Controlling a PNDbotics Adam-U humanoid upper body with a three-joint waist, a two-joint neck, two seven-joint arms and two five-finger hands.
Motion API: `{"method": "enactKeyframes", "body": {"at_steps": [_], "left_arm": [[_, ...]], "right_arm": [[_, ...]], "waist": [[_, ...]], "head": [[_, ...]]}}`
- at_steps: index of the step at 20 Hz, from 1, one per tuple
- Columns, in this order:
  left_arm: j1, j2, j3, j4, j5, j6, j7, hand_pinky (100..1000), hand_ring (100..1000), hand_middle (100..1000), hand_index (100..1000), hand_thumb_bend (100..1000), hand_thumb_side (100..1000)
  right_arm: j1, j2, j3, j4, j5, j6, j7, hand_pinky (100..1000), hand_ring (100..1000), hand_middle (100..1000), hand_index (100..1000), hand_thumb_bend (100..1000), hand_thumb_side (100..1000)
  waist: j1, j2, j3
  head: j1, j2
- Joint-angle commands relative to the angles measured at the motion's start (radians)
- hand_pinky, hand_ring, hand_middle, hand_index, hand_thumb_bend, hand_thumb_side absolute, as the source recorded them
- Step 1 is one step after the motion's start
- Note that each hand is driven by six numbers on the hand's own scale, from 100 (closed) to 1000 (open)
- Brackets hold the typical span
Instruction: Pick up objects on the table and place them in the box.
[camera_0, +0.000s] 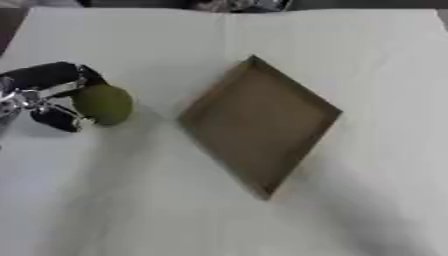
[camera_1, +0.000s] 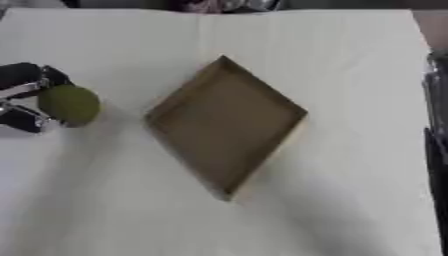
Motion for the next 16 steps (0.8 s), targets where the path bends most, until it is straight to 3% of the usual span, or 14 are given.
{"method": "enactKeyframes", "body": {"at_steps": [1, 4, 9, 10, 11, 16], "left_arm": [[-0.018, 0.025, 0.022, -0.045, 0.01, 0.008, 0.043, 390, 515, 491, 686, 100, 152], [-0.037, 0.024, 0.036, -0.105, 0.008, -0.01, 0.091, 380, 510, 489, 659, 100, 100], [-0.09, -0.006, 0.004, -0.201, -0.06, -0.068, 0.172, 383, 498, 472, 644, 100, 100], [-0.103, -0.023, -0.002, -0.203, -0.104, -0.078, 0.204, 386, 497, 470, 643, 100, 145], [-0.116, -0.042, -0.008, -0.196, -0.154, -0.086, 0.242, 386, 496, 469, 643, 100, 100], [-0.164, -0.146, 0.007, -0.112, -0.306, -0.092, 0.368, 373, 491, 463, 642, 100, 100]], "right_arm": [[-0.008, -0.01, -0.005, -0.016, -0.005, 0.001, -0.001, 780, 553, 699, 774, 100, 542], [-0.008, -0.012, -0.008, -0.016, -0.004, -0.001, -0.004, 780, 555, 699, 774, 100, 543], [-0.022, -0.011, -0.015, -0.016, 0.007, -0.011, -0.008, 779, 560, 698, 774, 100, 544], [-0.027, -0.012, -0.015, -0.016, 0.01, -0.012, -0.008, 779, 562, 697, 774, 100, 569], [-0.032, -0.015, -0.015, -0.016, 0.013, -0.013, -0.006, 778, 563, 697, 774, 100, 543], [-0.065, -0.023, -0.011, -0.016, 0.028, -0.018, 0.01, 776, 568, 697, 774, 100, 540]], "waist": [[0.001, -0.032, 0.001], [0.002, -0.034, 0.001], [0.002, -0.039, -0.008], [0.001, -0.04, -0.011], [0.0, -0.04, -0.013], [-0.007, -0.048, -0.024]], "head": [[-0.001, -0.001], [-0.006, 0.001], [-0.005, 0.01], [-0.004, 0.011], [-0.003, 0.012], [-0.005, 0.018]]}}
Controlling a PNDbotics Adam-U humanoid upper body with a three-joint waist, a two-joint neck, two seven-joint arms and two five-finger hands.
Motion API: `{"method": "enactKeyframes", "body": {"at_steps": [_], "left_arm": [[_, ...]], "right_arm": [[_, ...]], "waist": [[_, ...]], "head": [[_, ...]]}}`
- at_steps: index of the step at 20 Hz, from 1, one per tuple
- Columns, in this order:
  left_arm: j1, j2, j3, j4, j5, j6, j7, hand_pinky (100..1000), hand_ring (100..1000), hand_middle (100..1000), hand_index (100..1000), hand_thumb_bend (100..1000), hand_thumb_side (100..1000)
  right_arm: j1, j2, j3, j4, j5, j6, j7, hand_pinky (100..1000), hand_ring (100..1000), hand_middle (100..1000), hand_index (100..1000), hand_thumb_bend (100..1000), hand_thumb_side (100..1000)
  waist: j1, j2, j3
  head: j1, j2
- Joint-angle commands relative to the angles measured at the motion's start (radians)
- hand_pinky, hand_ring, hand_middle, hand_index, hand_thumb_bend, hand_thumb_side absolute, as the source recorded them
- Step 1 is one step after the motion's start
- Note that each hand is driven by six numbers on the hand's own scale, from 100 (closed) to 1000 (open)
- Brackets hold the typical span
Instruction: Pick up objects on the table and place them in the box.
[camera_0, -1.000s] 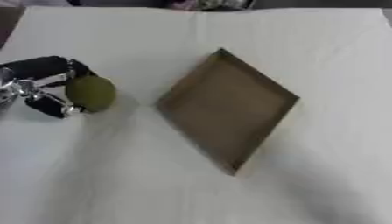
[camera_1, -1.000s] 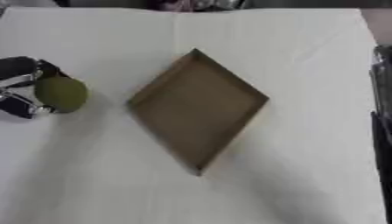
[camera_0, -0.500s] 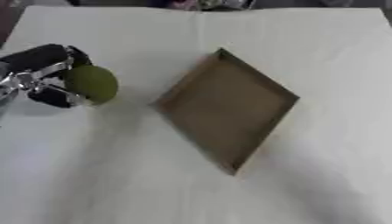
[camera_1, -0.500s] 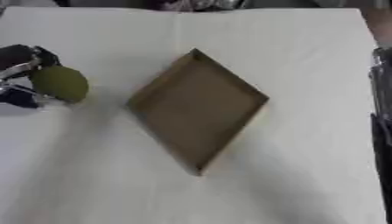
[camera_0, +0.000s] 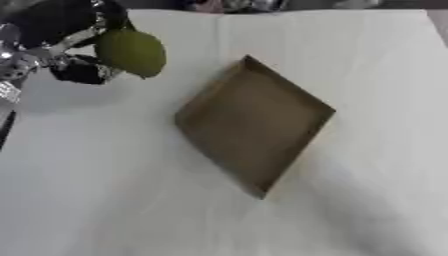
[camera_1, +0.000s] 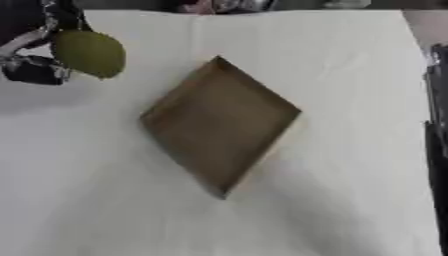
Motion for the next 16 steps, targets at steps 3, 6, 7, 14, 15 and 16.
{"method": "enactKeyframes", "body": {"at_steps": [3, 6, 7, 14, 15, 16], "left_arm": [[-0.045, -0.087, 0.045, 0.076, -0.097, 0.005, 0.092, 360, 484, 455, 643, 100, 100], [-0.047, -0.133, 0.064, 0.113, -0.126, 0.006, 0.119, 354, 480, 451, 642, 100, 100], [-0.047, -0.149, 0.071, 0.119, -0.132, 0.009, 0.127, 350, 477, 448, 641, 100, 100], [-0.05, -0.226, 0.089, 0.157, -0.173, 0.015, 0.15, 336, 469, 441, 647, 100, 134], [-0.049, -0.234, 0.088, 0.158, -0.174, 0.014, 0.15, 334, 468, 439, 648, 100, 143], [-0.047, -0.244, 0.086, 0.158, -0.174, 0.013, 0.148, 332, 467, 438, 649, 100, 152]], "right_arm": [[-0.04, -0.018, 0.001, -0.016, 0.02, 0.002, 0.029, 776, 570, 697, 775, 100, 538], [-0.054, -0.006, 0.004, -0.016, 0.023, 0.004, 0.044, 776, 571, 697, 774, 100, 536], [-0.057, -0.002, 0.005, -0.016, 0.023, 0.005, 0.048, 776, 570, 697, 774, 100, 536], [-0.076, 0.021, 0.013, -0.016, 0.025, 0.022, 0.076, 776, 567, 697, 775, 100, 531], [-0.078, 0.023, 0.015, -0.016, 0.026, 0.025, 0.081, 776, 567, 697, 775, 100, 531], [-0.082, 0.026, 0.016, -0.016, 0.027, 0.027, 0.087, 776, 567, 697, 775, 100, 530]], "waist": [[-0.01, -0.043, -0.011], [-0.02, -0.048, -0.02], [-0.023, -0.048, -0.023], [-0.037, -0.049, -0.04], [-0.038, -0.049, -0.042], [-0.04, -0.05, -0.045]], "head": [[-0.01, 0.018], [-0.034, 0.03], [-0.041, 0.034], [-0.04, 0.038], [-0.039, 0.038], [-0.036, 0.037]]}}
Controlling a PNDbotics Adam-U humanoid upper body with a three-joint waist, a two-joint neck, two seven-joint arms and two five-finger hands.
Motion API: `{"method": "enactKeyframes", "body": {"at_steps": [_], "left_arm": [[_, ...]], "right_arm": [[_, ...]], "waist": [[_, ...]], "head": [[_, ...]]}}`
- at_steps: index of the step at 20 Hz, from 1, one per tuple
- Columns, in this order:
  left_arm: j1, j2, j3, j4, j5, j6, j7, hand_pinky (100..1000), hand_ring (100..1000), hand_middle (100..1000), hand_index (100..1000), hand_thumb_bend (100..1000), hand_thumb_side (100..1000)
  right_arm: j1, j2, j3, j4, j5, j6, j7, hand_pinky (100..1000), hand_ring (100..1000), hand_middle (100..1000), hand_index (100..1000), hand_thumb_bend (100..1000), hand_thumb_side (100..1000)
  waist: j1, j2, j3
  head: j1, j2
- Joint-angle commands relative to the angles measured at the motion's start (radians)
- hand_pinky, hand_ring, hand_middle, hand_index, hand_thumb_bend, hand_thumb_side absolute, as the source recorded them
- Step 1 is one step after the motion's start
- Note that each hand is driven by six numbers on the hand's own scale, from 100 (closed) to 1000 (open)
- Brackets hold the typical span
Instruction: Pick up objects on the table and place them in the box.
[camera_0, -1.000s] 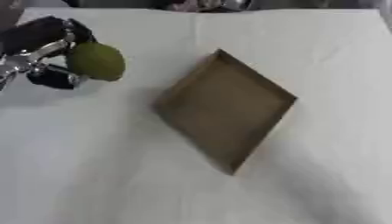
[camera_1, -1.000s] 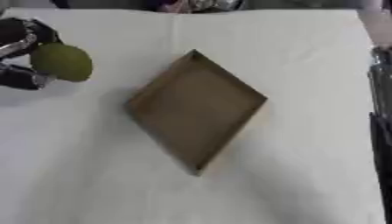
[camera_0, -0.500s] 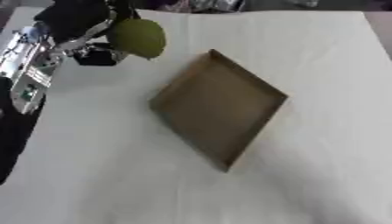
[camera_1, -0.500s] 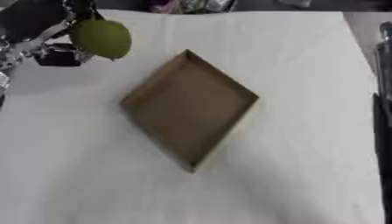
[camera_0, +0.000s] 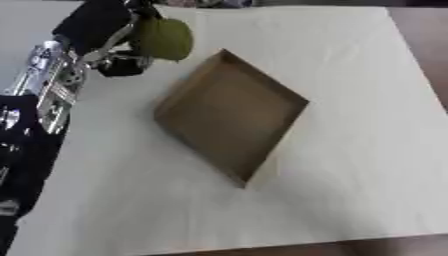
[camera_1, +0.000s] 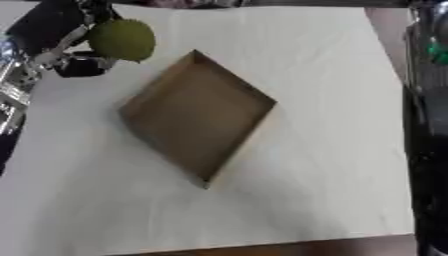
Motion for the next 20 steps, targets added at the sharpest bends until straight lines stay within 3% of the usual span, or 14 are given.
{"method": "enactKeyframes", "body": {"at_steps": [1, 6, 13, 16, 20], "left_arm": [[-0.02, -0.02, 0.007, -0.009, -0.003, -0.002, 0.003, 330, 466, 436, 650, 100, 162], [-0.017, -0.045, -0.005, -0.014, 0.001, -0.005, -0.003, 327, 463, 430, 649, 100, 163], [-0.013, -0.054, -0.022, -0.009, 0.094, -0.03, 0.03, 302, 445, 404, 639, 100, 281], [-0.012, -0.062, -0.035, 0.006, 0.151, -0.059, 0.026, 319, 455, 415, 652, 100, 305], [-0.004, -0.077, -0.04, 0.046, 0.151, -0.12, -0.028, 324, 457, 418, 653, 100, 328]], "right_arm": [[-0.024, -0.004, 0.002, -0.016, 0.01, 0.006, 0.019, 777, 567, 697, 776, 100, 529], [-0.031, -0.002, 0.004, -0.016, 0.018, 0.018, 0.039, 778, 568, 699, 776, 100, 528], [-0.035, -0.01, 0.0, -0.016, 0.03, 0.025, 0.035, 777, 571, 698, 776, 100, 528], [-0.038, -0.013, -0.004, -0.016, 0.035, 0.028, 0.036, 776, 572, 698, 776, 100, 527], [-0.04, -0.016, -0.003, -0.016, 0.037, 0.033, 0.036, 776, 572, 698, 776, 100, 527]], "waist": [[-0.002, -0.032, -0.007], [-0.004, -0.036, -0.016], [0.0, -0.039, -0.019], [0.0, -0.042, -0.024], [-0.002, -0.044, -0.03]], "head": [[0.007, 0.003], [0.018, 0.007], [0.022, 0.012], [0.029, 0.012], [0.034, 0.012]]}}
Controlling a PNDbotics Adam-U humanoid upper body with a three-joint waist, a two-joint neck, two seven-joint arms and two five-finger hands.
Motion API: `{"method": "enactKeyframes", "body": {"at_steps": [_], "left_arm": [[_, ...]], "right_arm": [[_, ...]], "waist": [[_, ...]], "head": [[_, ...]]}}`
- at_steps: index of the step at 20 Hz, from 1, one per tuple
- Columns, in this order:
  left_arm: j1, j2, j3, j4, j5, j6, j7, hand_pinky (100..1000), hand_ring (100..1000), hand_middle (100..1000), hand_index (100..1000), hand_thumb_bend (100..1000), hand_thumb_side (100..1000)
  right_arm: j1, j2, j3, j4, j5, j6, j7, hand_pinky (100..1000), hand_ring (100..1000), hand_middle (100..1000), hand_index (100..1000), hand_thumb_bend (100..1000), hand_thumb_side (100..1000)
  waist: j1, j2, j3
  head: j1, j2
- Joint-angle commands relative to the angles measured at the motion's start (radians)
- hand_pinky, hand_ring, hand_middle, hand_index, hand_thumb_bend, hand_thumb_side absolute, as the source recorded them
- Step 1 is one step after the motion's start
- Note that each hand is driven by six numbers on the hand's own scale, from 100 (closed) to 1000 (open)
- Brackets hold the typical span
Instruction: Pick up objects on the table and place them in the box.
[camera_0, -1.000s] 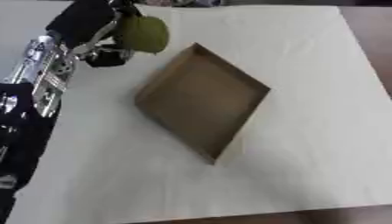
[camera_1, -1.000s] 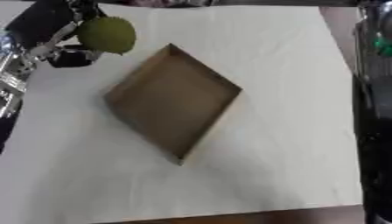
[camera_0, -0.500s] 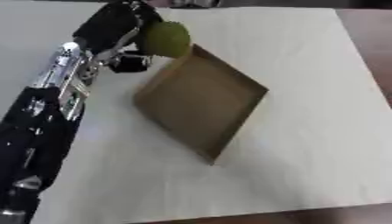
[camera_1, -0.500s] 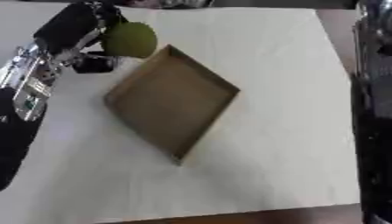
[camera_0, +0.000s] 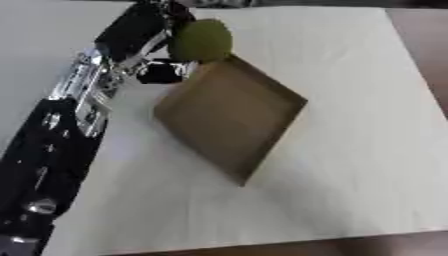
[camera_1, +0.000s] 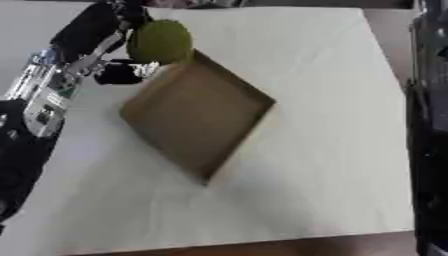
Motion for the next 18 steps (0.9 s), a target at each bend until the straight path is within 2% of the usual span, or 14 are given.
{"method": "enactKeyframes", "body": {"at_steps": [1, 12, 15, 16, 18], "left_arm": [[-0.011, -0.011, 0.001, 0.015, 0.005, -0.04, -0.03, 324, 457, 418, 653, 100, 328], [0.014, -0.055, 0.009, 0.08, -0.108, -0.049, -0.026, 346, 468, 429, 664, 100, 307], [0.015, -0.063, 0.009, 0.094, -0.115, -0.063, -0.023, 392, 486, 448, 683, 100, 316], [0.015, -0.063, 0.009, 0.097, -0.114, -0.068, -0.023, 482, 535, 496, 728, 100, 257], [0.017, -0.063, 0.007, 0.102, -0.111, -0.086, -0.033, 571, 612, 569, 785, 100, 232]], "right_arm": [[-0.021, -0.025, -0.005, -0.016, 0.006, 0.006, 0.0, 776, 572, 698, 776, 100, 527], [-0.015, -0.022, -0.001, -0.016, 0.0, 0.021, 0.005, 777, 568, 699, 775, 100, 525], [-0.014, -0.021, -0.001, -0.016, -0.002, 0.026, 0.004, 778, 568, 699, 775, 100, 525], [-0.013, -0.021, -0.001, -0.016, -0.002, 0.026, 0.004, 778, 568, 698, 775, 100, 525], [-0.011, -0.021, -0.003, -0.016, -0.002, 0.028, -0.001, 778, 568, 698, 774, 100, 526]], "waist": [[0.001, -0.029, -0.005], [0.001, -0.027, -0.019], [0.0, -0.027, -0.021], [0.0, -0.027, -0.021], [0.001, -0.028, -0.022]], "head": [[0.004, 0.003], [0.004, 0.003], [0.005, 0.0], [0.005, 0.0], [0.004, 0.0]]}}
